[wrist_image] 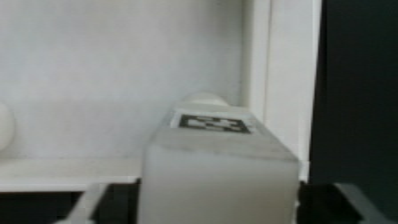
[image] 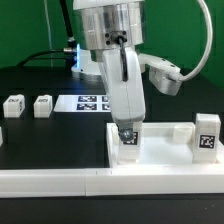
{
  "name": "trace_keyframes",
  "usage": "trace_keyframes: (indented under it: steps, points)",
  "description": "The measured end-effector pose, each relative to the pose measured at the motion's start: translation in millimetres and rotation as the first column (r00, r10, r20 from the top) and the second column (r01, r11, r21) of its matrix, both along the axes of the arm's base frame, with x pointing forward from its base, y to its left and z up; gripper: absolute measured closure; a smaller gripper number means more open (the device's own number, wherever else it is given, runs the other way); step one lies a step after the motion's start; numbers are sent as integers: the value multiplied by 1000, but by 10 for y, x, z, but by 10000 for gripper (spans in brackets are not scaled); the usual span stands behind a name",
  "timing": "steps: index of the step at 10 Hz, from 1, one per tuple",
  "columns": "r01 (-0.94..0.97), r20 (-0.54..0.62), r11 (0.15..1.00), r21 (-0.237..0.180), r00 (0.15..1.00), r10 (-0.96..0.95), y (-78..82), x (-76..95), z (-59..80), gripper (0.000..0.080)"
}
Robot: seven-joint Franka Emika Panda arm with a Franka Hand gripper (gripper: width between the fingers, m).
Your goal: Assemble square table
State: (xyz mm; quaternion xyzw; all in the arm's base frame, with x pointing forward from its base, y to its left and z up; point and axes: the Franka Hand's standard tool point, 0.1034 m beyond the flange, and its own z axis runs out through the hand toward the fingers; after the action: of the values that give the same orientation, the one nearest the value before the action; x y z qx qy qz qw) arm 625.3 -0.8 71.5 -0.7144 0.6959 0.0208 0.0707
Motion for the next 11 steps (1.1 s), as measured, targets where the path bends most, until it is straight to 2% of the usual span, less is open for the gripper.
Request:
trace_keyframes:
  steps: [1,2,3,5,7,9,10,11]
  points:
    - [-97,2,995,-17,995,97,19,-29,-50,301]
    - [-297,11,953,-52,954,298,6,-22,-49,185]
    - [-494,20,864,-95,867,498,-5,40,2,156]
    - [-710,13,690,-140,695,719,90,34,14,151]
    - [-777,9,611,-149,617,787,55,31,6,150]
    - [-915,-14,364,-170,372,928,63,6,-39,150]
    - [-941,-17,286,-180,293,956,36,17,-28,150]
    - [-939,-16,295,-179,303,953,34,16,-31,150]
